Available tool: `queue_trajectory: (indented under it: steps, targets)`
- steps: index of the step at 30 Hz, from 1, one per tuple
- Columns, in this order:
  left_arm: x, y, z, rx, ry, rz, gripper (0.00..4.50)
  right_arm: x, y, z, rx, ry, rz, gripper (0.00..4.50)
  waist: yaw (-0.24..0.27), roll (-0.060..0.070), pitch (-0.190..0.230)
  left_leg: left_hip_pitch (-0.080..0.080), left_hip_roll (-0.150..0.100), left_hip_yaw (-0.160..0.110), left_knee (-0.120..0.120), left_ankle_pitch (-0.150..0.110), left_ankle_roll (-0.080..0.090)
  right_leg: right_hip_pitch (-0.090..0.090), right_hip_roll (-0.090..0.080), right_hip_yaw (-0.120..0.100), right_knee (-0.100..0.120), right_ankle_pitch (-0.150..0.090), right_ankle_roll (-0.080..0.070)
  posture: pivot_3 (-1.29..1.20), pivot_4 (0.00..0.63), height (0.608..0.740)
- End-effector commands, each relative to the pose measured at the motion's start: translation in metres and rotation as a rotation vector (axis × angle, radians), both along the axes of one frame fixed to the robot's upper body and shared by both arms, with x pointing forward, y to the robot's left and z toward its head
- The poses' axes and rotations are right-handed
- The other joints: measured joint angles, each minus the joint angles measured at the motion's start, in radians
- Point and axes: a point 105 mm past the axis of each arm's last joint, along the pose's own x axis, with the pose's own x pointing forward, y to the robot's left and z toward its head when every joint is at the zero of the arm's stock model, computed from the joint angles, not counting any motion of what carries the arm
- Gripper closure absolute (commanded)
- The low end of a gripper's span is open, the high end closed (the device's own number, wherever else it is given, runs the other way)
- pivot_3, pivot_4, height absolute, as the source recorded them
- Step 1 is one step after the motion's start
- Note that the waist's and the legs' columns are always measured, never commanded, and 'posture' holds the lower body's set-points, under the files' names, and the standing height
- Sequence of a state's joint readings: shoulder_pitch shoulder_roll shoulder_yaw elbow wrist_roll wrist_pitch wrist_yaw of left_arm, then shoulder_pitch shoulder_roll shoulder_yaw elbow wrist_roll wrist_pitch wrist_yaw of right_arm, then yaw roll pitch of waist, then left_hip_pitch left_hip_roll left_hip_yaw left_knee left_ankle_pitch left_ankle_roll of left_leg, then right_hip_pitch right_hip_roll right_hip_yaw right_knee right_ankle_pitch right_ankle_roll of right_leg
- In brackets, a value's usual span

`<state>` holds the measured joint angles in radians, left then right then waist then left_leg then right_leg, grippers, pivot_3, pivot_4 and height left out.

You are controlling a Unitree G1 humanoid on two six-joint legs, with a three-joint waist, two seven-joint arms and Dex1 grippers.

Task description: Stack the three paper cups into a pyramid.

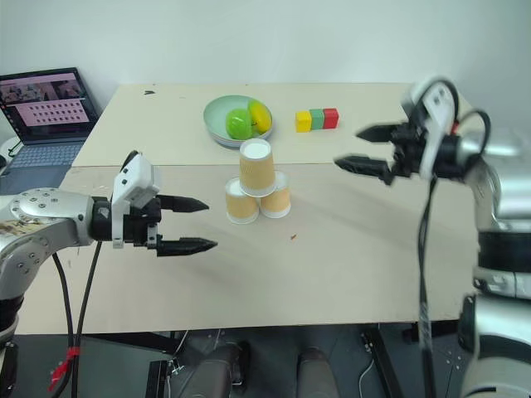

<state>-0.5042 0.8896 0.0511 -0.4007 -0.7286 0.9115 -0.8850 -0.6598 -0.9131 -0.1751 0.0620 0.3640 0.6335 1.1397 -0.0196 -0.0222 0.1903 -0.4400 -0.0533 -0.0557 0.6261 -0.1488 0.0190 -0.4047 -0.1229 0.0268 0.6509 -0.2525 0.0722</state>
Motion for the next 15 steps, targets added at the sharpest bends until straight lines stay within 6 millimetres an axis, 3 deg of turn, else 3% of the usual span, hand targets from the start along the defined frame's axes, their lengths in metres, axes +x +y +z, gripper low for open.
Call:
queue_trajectory:
  steps: [1, 9, 15]
  targets:
    - [0.012, 0.008, 0.011, -0.092, -0.094, 0.096, 0.0, -0.018, -0.026, -0.003, -0.108, -0.102, -0.092, 0.08, -0.002, 0.0, 0.0, 0.0, 0.0, 0.0, 0.0, 0.0, 0.0, 0.0, 0.0, 0.0, 0.0, 0.0, 0.0, 0.0, 0.15, 0.74]
    - [0.022, 0.013, -0.01, -0.047, -0.137, 0.182, 0.0, -0.032, -0.035, -0.039, -0.094, -0.12, -0.172, 0.08, 0.002, 0.0, 0.0, 0.001, 0.0, 0.002, 0.004, -0.001, 0.001, 0.001, 0.0, 0.005, 0.002, 0.001, 0.001, 0.0, 0.15, 0.74]
    - [0.027, 0.008, -0.022, -0.098, -0.12, 0.205, 0.0, -0.023, -0.024, -0.028, -0.015, -0.185, -0.193, 0.08, 0.006, 0.0, 0.0, 0.001, 0.0, 0.002, 0.006, -0.001, 0.001, 0.002, 0.0, 0.005, 0.002, 0.001, 0.001, 0.0, 0.15, 0.74]
